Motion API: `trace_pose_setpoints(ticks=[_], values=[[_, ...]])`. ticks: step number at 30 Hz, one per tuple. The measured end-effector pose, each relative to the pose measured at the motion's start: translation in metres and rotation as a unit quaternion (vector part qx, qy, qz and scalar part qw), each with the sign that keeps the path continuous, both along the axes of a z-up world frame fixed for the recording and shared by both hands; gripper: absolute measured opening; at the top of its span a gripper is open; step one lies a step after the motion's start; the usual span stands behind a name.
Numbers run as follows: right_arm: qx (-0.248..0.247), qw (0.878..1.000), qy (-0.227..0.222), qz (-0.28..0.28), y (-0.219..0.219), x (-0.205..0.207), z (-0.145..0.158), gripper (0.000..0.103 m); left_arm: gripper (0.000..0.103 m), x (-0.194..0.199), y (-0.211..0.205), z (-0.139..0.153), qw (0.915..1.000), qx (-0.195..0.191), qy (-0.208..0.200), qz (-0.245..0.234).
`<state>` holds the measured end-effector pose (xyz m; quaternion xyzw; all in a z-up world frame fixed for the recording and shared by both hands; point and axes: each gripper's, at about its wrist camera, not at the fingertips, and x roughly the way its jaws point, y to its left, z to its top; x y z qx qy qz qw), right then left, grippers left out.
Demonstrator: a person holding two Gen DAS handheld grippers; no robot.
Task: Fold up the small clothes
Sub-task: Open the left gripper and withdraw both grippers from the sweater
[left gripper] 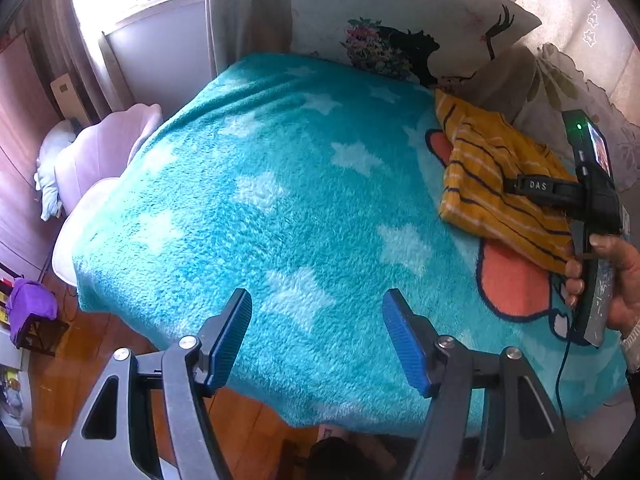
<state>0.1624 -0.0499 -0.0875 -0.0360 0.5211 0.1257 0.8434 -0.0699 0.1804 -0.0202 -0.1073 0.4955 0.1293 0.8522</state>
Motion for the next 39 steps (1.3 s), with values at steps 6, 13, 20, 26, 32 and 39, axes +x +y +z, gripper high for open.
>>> trace_pose_setpoints(ticks=[6, 13, 20, 26, 32, 39], values=[[-0.032, 0.999, 0.017, 0.010, 0.011, 0.004, 0.000, 0.063, 0.067, 0.000, -0.014, 0.007, 0.9998, 0.017, -0.003, -0.001], [0.016, 0.999, -0.003, 0.031, -0.011, 0.003, 0.025, 0.062, 0.067, 0.004, -0.038, 0.012, 0.9994, 0.029, 0.005, 0.017], [-0.009, 0.997, -0.064, 0.035, -0.084, -0.023, 0.050, 0.063, 0.067, 0.020, -0.087, 0.013, 0.9993, 0.036, 0.012, -0.003], [-0.036, 0.998, -0.038, -0.024, -0.174, -0.030, 0.027, 0.063, 0.067, 0.034, -0.130, 0.019, 0.9984, 0.049, 0.004, -0.028], [-0.027, 0.997, -0.029, -0.066, -0.235, -0.041, 0.019, 0.066, 0.067, 0.044, -0.158, 0.018, 0.9975, 0.053, 0.005, -0.046], [-0.025, 0.995, -0.060, -0.073, -0.252, -0.054, 0.038, 0.067, 0.067, 0.051, -0.178, 0.014, 0.9966, 0.056, 0.006, -0.060]])
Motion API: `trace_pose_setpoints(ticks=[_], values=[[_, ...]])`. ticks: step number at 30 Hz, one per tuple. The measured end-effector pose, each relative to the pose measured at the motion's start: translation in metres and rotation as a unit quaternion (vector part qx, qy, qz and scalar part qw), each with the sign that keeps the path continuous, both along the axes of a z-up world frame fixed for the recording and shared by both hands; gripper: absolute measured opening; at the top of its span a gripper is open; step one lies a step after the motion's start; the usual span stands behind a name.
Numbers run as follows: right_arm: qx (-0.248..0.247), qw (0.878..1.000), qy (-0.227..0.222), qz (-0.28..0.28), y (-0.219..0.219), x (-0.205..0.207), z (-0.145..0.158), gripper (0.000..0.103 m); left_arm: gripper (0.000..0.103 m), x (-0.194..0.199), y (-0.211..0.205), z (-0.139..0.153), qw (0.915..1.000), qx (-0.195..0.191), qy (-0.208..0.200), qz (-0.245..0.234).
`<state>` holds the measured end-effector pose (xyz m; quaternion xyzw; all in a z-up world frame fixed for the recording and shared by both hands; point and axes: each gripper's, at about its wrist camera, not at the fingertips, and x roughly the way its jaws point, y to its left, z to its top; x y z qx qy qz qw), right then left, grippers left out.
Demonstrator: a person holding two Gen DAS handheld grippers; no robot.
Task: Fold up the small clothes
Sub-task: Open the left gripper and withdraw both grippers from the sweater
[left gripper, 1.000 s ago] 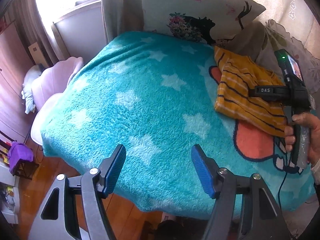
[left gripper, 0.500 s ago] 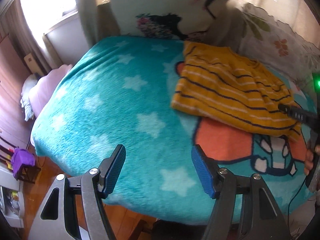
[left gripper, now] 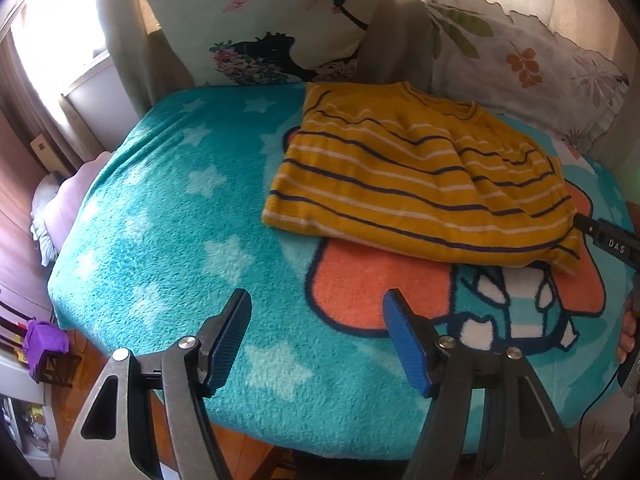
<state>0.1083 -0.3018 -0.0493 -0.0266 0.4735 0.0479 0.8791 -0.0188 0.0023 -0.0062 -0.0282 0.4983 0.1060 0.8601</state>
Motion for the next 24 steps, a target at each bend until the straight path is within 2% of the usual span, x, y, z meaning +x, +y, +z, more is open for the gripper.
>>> trace_pose_setpoints(ticks=[7, 13, 17, 24], values=[[0.002, 1.000, -0.016, 0.013, 0.015, -0.002, 0.017, 0.067, 0.068, 0.013, 0.008, -0.008, 0.9999, -0.006, 0.012, -0.001], [0.000, 1.000, -0.018, 0.022, 0.049, 0.010, 0.027, 0.067, 0.068, 0.035, 0.035, -0.018, 0.9995, -0.016, 0.022, -0.012], [0.000, 1.000, -0.010, 0.023, 0.082, 0.024, 0.029, 0.067, 0.068, 0.053, 0.065, -0.023, 0.9991, -0.027, 0.028, -0.016], [0.007, 0.999, 0.010, 0.049, 0.166, 0.047, 0.029, 0.067, 0.068, 0.084, 0.114, -0.045, 0.9962, -0.052, 0.059, -0.036]])
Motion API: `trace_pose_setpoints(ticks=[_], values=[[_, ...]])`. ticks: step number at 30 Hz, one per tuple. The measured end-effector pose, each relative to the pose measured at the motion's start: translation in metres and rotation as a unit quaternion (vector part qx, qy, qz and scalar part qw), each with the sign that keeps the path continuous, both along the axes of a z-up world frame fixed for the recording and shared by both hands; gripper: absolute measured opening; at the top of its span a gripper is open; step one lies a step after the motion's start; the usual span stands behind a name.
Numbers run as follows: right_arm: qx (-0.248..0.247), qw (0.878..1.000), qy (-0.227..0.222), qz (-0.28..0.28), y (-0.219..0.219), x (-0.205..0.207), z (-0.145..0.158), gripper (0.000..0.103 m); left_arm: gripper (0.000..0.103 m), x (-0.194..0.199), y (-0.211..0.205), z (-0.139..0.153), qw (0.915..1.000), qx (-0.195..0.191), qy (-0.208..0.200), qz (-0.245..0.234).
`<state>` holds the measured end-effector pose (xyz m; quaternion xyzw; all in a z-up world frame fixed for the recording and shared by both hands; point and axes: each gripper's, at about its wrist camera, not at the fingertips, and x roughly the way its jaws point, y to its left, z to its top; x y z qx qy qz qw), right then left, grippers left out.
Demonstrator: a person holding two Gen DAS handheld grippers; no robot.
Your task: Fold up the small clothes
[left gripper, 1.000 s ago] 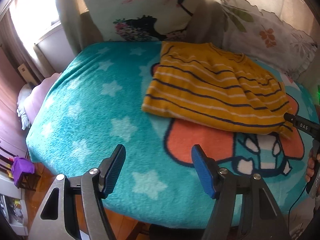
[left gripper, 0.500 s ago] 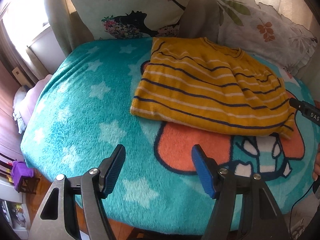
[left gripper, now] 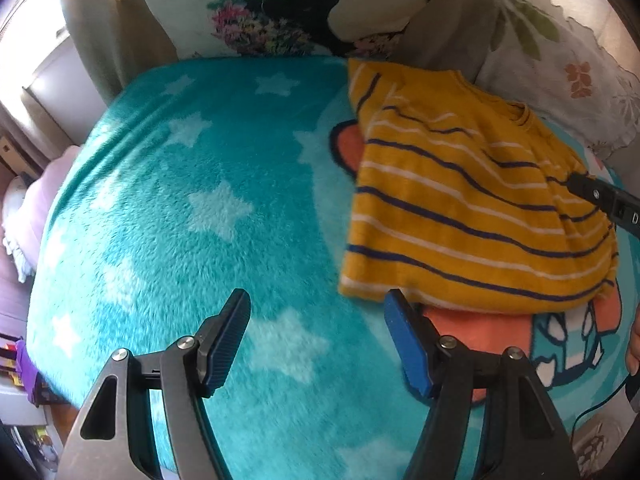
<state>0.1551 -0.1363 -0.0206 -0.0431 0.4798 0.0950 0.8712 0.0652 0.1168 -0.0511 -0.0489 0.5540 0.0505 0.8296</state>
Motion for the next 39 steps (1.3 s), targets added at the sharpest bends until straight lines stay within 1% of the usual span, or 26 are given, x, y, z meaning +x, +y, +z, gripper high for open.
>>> trace_pose_setpoints(ticks=[3, 8, 19, 22, 25, 27, 31, 33, 35, 37, 39], values=[[0.009, 1.000, 0.010, 0.015, 0.034, 0.008, -0.001, 0.067, 0.068, 0.009, 0.012, -0.011, 0.9998, -0.015, 0.014, -0.008], [0.021, 0.998, 0.032, 0.043, 0.090, 0.018, -0.005, 0.067, 0.068, 0.016, 0.028, -0.021, 0.9991, -0.031, 0.022, -0.019], [-0.013, 0.995, 0.063, 0.073, 0.164, 0.038, -0.027, 0.067, 0.068, 0.009, 0.072, -0.025, 0.9979, -0.061, 0.022, 0.007], [-0.033, 0.995, 0.068, 0.072, 0.184, 0.050, -0.036, 0.071, 0.068, 0.005, 0.081, -0.025, 0.9975, -0.067, 0.021, 0.012], [-0.060, 0.995, 0.063, 0.057, 0.199, 0.060, -0.044, 0.073, 0.068, 0.002, 0.087, -0.027, 0.9969, -0.072, 0.024, 0.017], [-0.087, 0.993, 0.064, 0.049, 0.209, 0.065, -0.050, 0.074, 0.068, 0.000, 0.092, -0.029, 0.9965, -0.077, 0.026, 0.021], [-0.160, 0.984, 0.060, 0.044, 0.227, 0.063, -0.069, 0.075, 0.068, -0.007, 0.105, -0.029, 0.9958, -0.085, 0.025, 0.025], [-0.168, 0.984, 0.049, 0.041, 0.228, 0.060, -0.069, 0.074, 0.068, -0.009, 0.110, -0.029, 0.9954, -0.088, 0.021, 0.029], [-0.163, 0.985, 0.049, 0.035, 0.224, 0.058, -0.069, 0.063, 0.068, -0.009, 0.114, -0.029, 0.9950, -0.093, 0.019, 0.031], [-0.167, 0.984, 0.047, 0.037, 0.220, 0.055, -0.068, 0.048, 0.068, -0.011, 0.117, -0.029, 0.9946, -0.097, 0.017, 0.032], [-0.164, 0.984, 0.044, 0.048, 0.217, 0.054, -0.066, 0.039, 0.068, -0.013, 0.116, -0.028, 0.9947, -0.097, 0.015, 0.033]])
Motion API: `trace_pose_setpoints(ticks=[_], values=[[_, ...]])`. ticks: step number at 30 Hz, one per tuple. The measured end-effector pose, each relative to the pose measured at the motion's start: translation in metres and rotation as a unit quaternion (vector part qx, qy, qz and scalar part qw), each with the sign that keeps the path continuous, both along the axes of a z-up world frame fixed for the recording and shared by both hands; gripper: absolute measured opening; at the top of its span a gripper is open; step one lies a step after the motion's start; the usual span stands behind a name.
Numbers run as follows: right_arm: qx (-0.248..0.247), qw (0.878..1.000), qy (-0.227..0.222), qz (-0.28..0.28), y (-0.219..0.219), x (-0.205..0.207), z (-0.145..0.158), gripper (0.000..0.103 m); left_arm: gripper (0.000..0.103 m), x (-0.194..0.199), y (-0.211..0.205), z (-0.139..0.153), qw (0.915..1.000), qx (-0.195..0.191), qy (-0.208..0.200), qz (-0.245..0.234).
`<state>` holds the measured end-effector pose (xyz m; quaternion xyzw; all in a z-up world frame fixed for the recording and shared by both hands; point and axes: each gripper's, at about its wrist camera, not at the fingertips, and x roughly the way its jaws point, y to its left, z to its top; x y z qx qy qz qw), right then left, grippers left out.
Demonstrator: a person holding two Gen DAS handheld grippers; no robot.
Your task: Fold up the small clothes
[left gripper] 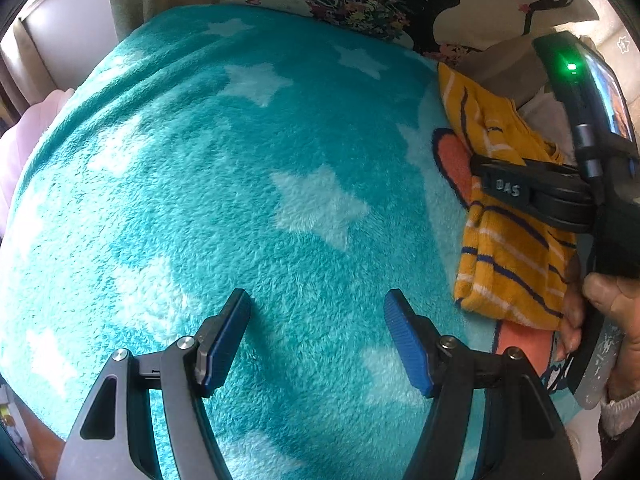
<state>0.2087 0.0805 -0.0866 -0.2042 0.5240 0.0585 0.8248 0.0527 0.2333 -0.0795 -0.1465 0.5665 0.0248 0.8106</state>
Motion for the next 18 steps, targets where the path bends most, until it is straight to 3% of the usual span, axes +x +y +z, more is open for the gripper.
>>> trace_pose_setpoints(ticks=[4, 8, 11, 14, 15, 18], values=[[0.074, 0.997, 0.010, 0.000, -0.020, 0.003, 0.013, 0.021, 0.068, -0.004, -0.001, 0.001, 1.0000, -0.005, 0.001, 0.006], [0.170, 0.985, 0.036, -0.021, -0.053, 0.012, 0.025, 0.016, 0.068, -0.013, -0.011, 0.010, 0.9998, -0.013, -0.014, 0.007], [0.212, 0.976, 0.048, -0.021, -0.066, 0.015, 0.030, 0.016, 0.069, -0.005, -0.039, 0.020, 0.9982, -0.034, -0.046, -0.014], [0.257, 0.964, 0.063, -0.017, -0.085, 0.017, 0.033, 0.015, 0.078, -0.002, -0.067, 0.033, 0.9910, -0.064, -0.104, -0.055], [0.268, 0.961, 0.067, -0.016, -0.089, 0.018, 0.034, 0.015, 0.085, 0.001, -0.077, 0.037, 0.9876, -0.063, -0.126, -0.070], [0.305, 0.949, 0.076, -0.009, -0.111, 0.022, 0.041, 0.015, 0.089, 0.014, -0.110, 0.039, 0.9819, -0.031, -0.157, -0.102]])
